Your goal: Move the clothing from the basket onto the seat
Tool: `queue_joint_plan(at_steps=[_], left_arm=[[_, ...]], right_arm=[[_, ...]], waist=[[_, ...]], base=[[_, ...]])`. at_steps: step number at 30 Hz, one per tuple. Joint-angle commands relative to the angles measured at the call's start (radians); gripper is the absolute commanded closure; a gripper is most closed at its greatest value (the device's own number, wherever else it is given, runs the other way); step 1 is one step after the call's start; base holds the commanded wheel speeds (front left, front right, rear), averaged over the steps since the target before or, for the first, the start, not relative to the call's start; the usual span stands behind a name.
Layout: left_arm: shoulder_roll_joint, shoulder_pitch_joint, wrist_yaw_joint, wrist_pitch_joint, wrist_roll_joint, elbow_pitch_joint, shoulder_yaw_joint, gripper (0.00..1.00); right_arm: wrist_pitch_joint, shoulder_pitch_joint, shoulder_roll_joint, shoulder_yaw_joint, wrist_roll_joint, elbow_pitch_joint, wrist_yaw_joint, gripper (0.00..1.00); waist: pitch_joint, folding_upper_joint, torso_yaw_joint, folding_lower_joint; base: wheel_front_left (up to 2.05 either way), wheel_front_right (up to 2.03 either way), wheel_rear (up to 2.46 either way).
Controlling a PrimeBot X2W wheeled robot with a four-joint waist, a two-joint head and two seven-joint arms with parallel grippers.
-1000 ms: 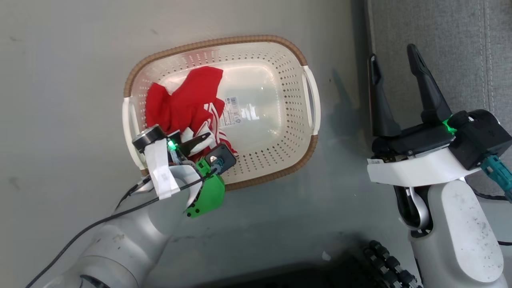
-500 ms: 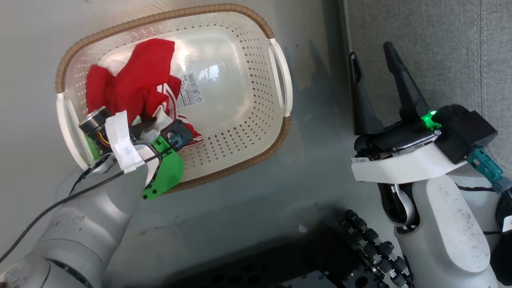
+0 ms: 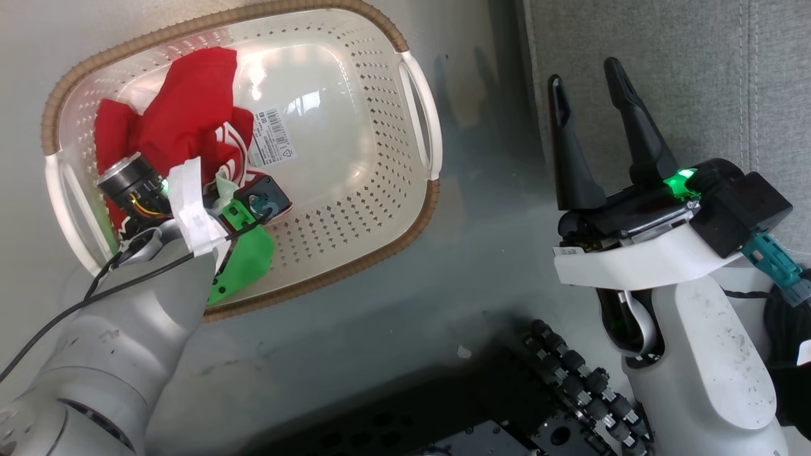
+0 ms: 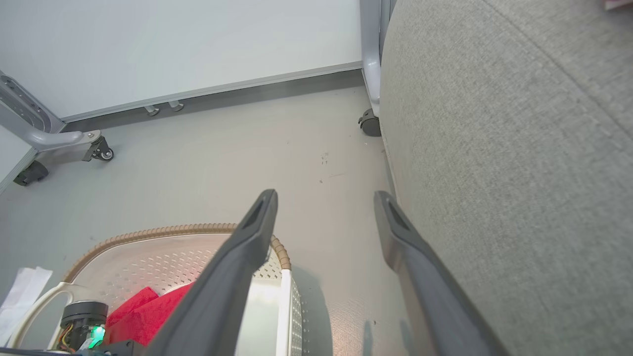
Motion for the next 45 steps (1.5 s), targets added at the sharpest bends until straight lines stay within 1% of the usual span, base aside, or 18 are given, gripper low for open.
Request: queue_joint_plan(at_steps=[1,4,15,18,23,27,34,45], left_arm=[[0.005,-0.015,0.005,-0.015,-0.007,0.001,0.003,1.00],[-0.008,-0.009,0.005,-0.047,-0.026,-0.001,0.012,1.00],[-0.081,0.038,0.010,-0.239,-0.175,-0.038,0.126,1.00],[-0.101,0.060,0.010,-0.272,-0.215,-0.059,0.154,1.00],[-0.119,0.099,0.014,-0.297,-0.278,-0.125,0.204,1.00],[-0.124,0.143,0.018,-0.302,-0.321,-0.227,0.250,1.00],[-0.085,0.252,0.042,-0.302,-0.322,-0.468,0.311,1.00],[-0.045,0.417,0.070,-0.302,-0.310,-0.831,0.410,1.00]], right_arm=[[-0.003,-0.005,-0.001,-0.005,-0.003,0.001,0.000,0.00],[-0.003,-0.002,-0.001,-0.010,-0.012,0.003,0.000,0.00],[-0.003,0.038,-0.002,-0.049,-0.062,0.021,0.000,0.00],[-0.003,0.055,-0.002,-0.061,-0.081,0.028,0.000,0.00],[0.007,0.086,-0.002,-0.077,-0.105,0.030,0.000,0.00],[0.029,0.110,-0.002,-0.089,-0.118,0.019,0.000,0.00],[0.070,0.155,-0.002,-0.102,-0.125,-0.008,0.000,0.00],[0.126,0.231,-0.002,-0.123,-0.144,-0.025,0.000,0.00]], waist=[[-0.013,0.0000,0.006,-0.0001],[-0.035,0.0000,0.017,-0.0001],[-0.174,0.0000,0.087,-0.0001],[-0.225,0.0000,0.108,-0.0001],[-0.303,0.0000,0.136,-0.0001],[-0.363,0.0000,0.155,-0.0001],[-0.463,0.0000,0.183,-0.0001],[-0.621,0.0000,0.217,-0.0001]], base=[[0.00,0.00,0.00],[0.00,0.00,0.00],[0.00,0.00,0.00],[0.00,0.00,0.00],[0.00,0.00,0.00],[0.00,0.00,0.00],[0.00,0.00,0.00],[0.00,0.00,0.00]])
